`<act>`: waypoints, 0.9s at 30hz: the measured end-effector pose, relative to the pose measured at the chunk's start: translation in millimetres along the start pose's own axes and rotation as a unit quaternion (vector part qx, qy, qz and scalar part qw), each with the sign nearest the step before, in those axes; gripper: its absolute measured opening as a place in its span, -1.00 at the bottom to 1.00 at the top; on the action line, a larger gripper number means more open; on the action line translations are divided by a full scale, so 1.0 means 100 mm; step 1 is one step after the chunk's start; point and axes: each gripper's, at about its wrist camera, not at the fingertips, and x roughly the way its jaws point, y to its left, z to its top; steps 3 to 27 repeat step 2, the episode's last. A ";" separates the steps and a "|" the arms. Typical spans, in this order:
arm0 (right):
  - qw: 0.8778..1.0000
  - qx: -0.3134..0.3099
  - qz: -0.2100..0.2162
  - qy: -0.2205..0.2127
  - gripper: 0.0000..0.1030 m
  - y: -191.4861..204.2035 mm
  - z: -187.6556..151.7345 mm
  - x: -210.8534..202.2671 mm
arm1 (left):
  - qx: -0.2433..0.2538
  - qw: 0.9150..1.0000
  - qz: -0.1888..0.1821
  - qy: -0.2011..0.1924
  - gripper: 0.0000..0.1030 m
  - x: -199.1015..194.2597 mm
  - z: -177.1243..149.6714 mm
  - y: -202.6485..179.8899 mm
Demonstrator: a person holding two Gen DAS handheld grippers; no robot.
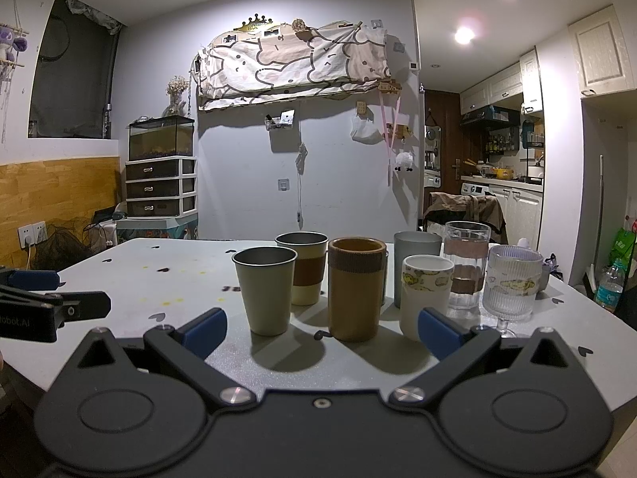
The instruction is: Flip cup upright
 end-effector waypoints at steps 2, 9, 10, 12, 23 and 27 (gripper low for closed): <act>1.000 0.000 0.000 -0.001 1.00 0.00 0.00 0.00 | 0.000 1.000 0.001 0.000 1.00 -0.01 0.00 0.01; 1.000 0.000 0.000 -0.001 1.00 0.00 0.00 0.00 | 0.000 1.000 0.001 0.000 1.00 -0.01 0.00 0.01; 1.000 0.000 0.000 -0.001 1.00 0.00 0.00 0.00 | 0.000 1.000 0.001 0.000 1.00 -0.01 0.00 0.01; 1.000 0.000 0.000 -0.001 1.00 0.00 0.00 0.00 | 0.000 1.000 0.001 0.000 1.00 -0.01 0.00 0.01; 1.000 0.000 0.000 -0.001 1.00 0.00 0.00 0.00 | 0.000 1.000 0.001 0.000 1.00 -0.01 0.00 0.01; 1.000 0.000 0.000 -0.001 1.00 0.00 0.00 0.00 | 0.000 1.000 0.001 0.000 1.00 -0.01 0.00 0.01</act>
